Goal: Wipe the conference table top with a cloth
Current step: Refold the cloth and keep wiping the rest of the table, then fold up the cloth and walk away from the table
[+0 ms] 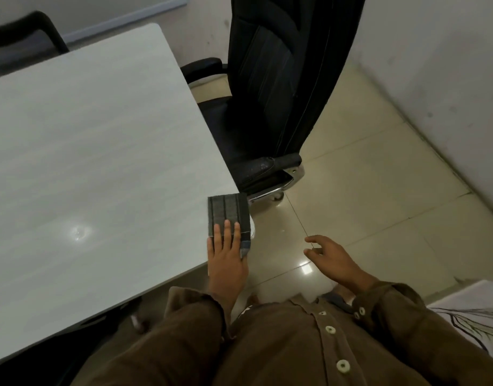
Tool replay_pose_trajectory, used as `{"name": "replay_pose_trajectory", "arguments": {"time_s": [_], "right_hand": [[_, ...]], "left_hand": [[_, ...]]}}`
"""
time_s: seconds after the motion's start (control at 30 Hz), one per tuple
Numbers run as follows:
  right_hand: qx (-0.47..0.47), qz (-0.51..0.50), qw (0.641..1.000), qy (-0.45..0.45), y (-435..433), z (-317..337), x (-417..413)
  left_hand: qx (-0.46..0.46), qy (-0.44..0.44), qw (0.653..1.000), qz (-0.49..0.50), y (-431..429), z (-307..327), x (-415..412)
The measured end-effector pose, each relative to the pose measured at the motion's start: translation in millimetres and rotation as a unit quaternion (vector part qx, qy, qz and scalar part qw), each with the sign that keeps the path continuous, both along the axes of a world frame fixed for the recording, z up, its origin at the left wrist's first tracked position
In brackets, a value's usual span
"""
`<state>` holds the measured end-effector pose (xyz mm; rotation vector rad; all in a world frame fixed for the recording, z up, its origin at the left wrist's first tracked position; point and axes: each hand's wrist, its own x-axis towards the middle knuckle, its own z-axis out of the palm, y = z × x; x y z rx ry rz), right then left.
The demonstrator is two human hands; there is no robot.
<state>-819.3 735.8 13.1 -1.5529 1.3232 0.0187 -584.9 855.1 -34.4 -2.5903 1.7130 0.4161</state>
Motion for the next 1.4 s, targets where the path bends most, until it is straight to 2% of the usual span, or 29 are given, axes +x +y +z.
{"name": "replay_pose_trajectory", "arguments": {"time_s": [0.07,0.13,0.17,0.23,0.3,0.37,0.47,0.57,0.67,0.77,0.83,0.9,0.97,1.07,1.2,1.3,1.4], "right_hand": [[0.005,0.023,1.000,0.009,-21,4,-12],[0.013,0.036,0.999,0.022,-46,5,-29],[0.018,0.027,0.999,0.025,-66,9,-44],[0.031,-0.001,0.999,0.029,-96,9,-69],[0.053,-0.055,0.997,0.023,-129,12,-99],[0.073,-0.111,0.991,0.013,-157,14,-129],[0.120,-0.200,0.972,-0.013,-183,19,-178],[0.157,-0.295,0.941,-0.057,-206,27,-227],[0.236,-0.344,0.895,-0.159,-226,37,-250],[0.286,-0.391,0.816,-0.317,-255,45,-259],[0.289,-0.422,0.765,-0.391,-273,55,-261],[0.265,-0.457,0.740,-0.417,-302,64,-268],[0.200,-0.484,0.756,-0.392,-336,74,-276],[0.077,-0.509,0.790,-0.334,-404,91,-291],[-0.028,-0.483,0.825,-0.292,-488,133,-295],[-0.084,-0.456,0.846,-0.264,-564,159,-289],[-0.115,-0.433,0.857,-0.254,-616,178,-275]], "left_hand": [[-0.004,0.029,0.999,0.018,-30,4,-21],[-0.042,0.134,0.986,0.094,-62,27,-46],[-0.070,0.208,0.966,0.137,-88,40,-60],[-0.083,0.361,0.890,0.265,-128,72,-81],[-0.079,0.470,0.801,0.363,-173,92,-102],[-0.062,0.585,0.705,0.396,-203,106,-127],[-0.056,0.692,0.620,0.365,-236,119,-171],[-0.026,0.753,0.572,0.324,-276,131,-221],[0.004,0.766,0.571,0.295,-313,143,-257],[0.053,0.784,0.563,0.258,-354,154,-283],[0.076,0.788,0.563,0.238,-379,159,-294],[0.093,0.791,0.561,0.226,-413,160,-303],[0.099,0.788,0.568,0.216,-452,161,-307],[0.098,0.767,0.610,0.175,-517,165,-301],[0.075,0.778,0.617,0.091,-600,176,-291],[0.023,0.772,0.627,0.103,-663,185,-290],[-0.049,0.738,0.658,0.142,-712,194,-282]]}}
